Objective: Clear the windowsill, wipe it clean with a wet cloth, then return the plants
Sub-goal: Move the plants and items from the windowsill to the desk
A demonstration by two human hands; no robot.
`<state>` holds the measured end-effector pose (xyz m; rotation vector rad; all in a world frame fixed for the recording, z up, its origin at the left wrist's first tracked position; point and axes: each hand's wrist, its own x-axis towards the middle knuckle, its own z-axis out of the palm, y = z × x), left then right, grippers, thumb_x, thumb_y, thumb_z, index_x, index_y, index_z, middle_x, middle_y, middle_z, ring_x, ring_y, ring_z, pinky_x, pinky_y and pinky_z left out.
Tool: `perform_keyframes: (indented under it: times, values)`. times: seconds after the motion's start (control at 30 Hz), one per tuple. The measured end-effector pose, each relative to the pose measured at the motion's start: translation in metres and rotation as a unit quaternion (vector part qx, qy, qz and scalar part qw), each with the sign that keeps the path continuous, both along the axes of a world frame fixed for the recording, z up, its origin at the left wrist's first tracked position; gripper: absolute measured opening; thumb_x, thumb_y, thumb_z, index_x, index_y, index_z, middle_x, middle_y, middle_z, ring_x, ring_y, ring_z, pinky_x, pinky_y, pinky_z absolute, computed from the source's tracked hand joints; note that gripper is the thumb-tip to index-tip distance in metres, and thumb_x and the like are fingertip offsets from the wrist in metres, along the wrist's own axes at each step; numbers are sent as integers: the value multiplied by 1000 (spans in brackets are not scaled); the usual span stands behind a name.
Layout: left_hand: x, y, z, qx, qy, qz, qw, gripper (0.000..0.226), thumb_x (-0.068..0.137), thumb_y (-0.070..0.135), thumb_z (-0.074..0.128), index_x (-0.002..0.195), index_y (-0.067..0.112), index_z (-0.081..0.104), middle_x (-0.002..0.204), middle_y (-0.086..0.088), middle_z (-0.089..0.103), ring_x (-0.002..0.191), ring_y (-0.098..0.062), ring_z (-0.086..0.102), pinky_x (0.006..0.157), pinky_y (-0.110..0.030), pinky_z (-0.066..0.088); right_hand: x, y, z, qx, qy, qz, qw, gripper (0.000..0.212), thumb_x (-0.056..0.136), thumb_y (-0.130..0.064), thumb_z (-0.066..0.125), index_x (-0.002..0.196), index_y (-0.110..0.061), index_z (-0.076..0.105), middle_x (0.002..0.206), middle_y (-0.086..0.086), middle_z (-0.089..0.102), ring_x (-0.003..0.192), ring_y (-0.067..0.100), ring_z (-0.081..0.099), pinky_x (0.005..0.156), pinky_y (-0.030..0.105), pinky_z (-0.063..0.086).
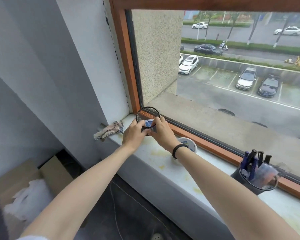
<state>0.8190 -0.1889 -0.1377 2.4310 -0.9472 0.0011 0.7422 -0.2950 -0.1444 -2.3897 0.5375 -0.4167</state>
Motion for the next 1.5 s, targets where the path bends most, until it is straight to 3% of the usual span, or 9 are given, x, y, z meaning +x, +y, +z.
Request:
perform_keyframes:
  times: [0.27,0.43,0.53,0.67,0.77,0.9,1.03,1.23,1.5]
  values:
    - [-89,54,7,-2,-15,30,999,45,90,49,51,116,13,48,116,-7,56,104,-29,55,75,-36,40,-79,31,18,-6,-34,74,997,27,86,-28,65,91,-9,48,102,8,50,84,24,48,69,35,37]
    - [-171,118,-8,-111,84,112,984,94,74,66,60,144,37,3,135,-3,54,120,-27,54,94,-45,46,-143,76,14,7,-20,158,987,30,86,-26,65,98,-2,50,106,13,52,91,28,51,74,35,38]
    - [-210,151,-14,-145,141,170,964,117,60,74,62,147,35,-5,139,-3,50,126,-23,48,102,-45,41,-168,110,9,21,3,214,977,30,85,-26,66,95,-3,49,104,12,52,91,28,50,77,37,41]
    - [-246,209,-23,-253,219,245,910,97,54,45,87,135,23,39,130,5,57,119,-14,54,104,-40,42,-194,167,7,51,7,303,951,26,83,-20,68,89,-6,48,100,12,52,89,26,48,75,36,39]
    - [-271,260,-32,-298,224,282,884,89,45,39,88,123,20,49,119,4,65,111,-14,61,99,-44,47,-209,212,8,76,1,361,929,24,82,-15,69,86,-10,46,95,7,51,84,21,47,70,28,33]
    - [-312,316,-25,-314,206,357,855,73,58,31,89,119,20,50,117,5,63,112,-12,59,98,-35,47,-224,269,4,121,-5,423,898,35,86,-5,64,119,-6,52,106,6,57,96,21,53,82,19,36]
    - [-354,377,-29,-321,190,411,832,70,64,22,87,121,16,48,120,4,60,112,-11,57,93,-30,46,-248,334,2,223,50,468,853,77,88,-3,62,150,-16,18,122,-1,53,110,8,48,100,26,39]
    - [-412,476,-46,-273,166,489,811,72,58,19,90,115,14,47,115,-1,61,106,-17,59,93,-36,49,-273,439,-18,251,159,490,820,58,81,-2,69,134,-8,47,125,8,60,114,21,56,106,39,41]
    - [-471,599,-76,-257,164,541,784,93,62,13,88,131,15,26,120,-2,48,110,-18,52,92,-31,48,-317,588,-47,285,286,458,792,69,81,8,60,142,-11,33,136,13,48,121,33,51,91,42,50]
